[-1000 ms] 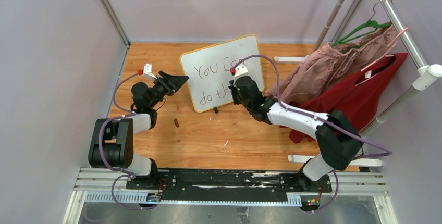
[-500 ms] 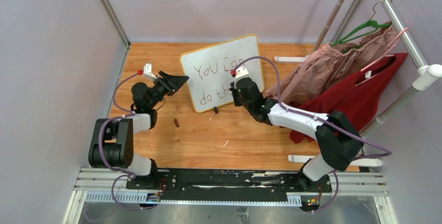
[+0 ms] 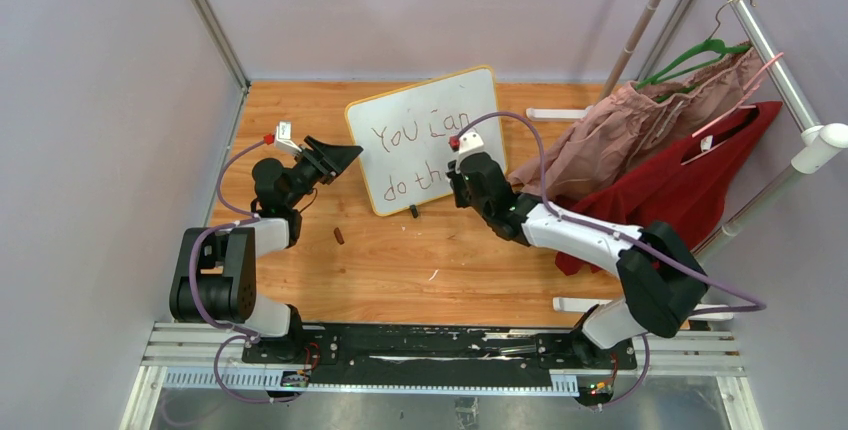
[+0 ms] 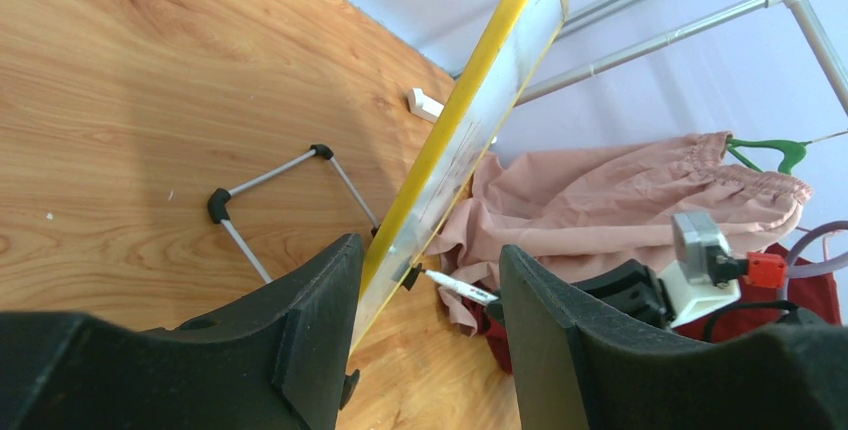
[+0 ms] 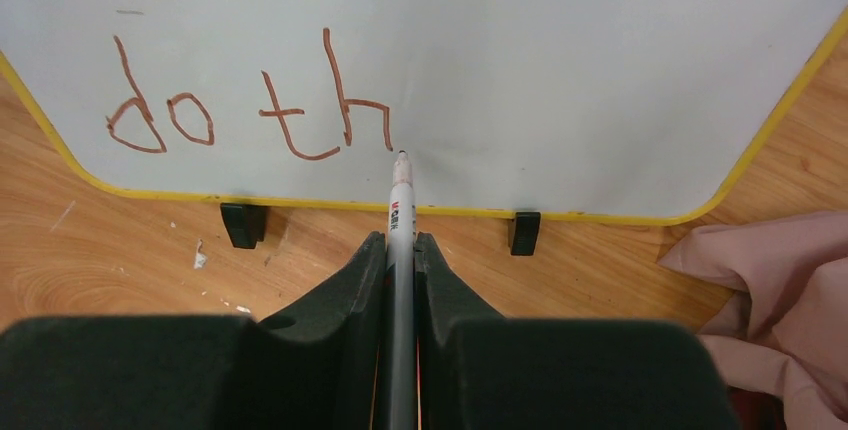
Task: Write a sentence on the whiteboard
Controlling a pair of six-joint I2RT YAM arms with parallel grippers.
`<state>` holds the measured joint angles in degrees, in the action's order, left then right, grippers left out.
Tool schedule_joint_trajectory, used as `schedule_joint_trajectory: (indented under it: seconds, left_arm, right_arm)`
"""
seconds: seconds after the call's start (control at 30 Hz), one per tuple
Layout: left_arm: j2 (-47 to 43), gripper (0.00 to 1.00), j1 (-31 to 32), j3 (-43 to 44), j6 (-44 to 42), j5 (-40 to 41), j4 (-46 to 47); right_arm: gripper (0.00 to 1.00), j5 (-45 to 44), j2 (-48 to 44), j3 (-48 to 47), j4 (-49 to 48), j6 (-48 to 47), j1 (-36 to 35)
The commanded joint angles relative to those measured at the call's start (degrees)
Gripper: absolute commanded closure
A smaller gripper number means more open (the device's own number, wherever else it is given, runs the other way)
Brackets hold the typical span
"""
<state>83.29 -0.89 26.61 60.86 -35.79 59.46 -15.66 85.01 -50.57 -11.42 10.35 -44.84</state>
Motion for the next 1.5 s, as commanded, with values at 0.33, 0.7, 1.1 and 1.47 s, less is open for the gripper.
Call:
schedule_joint_trajectory:
  seconds: [0.33, 0.7, 1.1, 1.47]
  left_arm:
    - [-0.6, 0.42, 0.3, -0.4, 0.2, -0.9, 2.1]
    - [-0.5, 0.42, 0.3, -0.4, 0.1, -0.9, 2.1]
    - [-0.5, 0.42, 0.3, -0.4, 0.0, -0.8, 2.1]
    - [-0.6, 0.42, 0.3, -0.4, 0.0, -0.9, 2.0]
  right_arm:
    - [1.0, -1.4, -3.3, -2.0, -2.7, 0.5, 2.1]
    - [1.0, -0.3, -0.1, -4.9, -3.2, 0.6, 2.2]
    - [1.0, 0.0, 1.8, -5.2, -4.0, 1.0, 3.0]
    - [1.0, 0.0, 2.6, -4.9, -3.5, 1.6, 3.7]
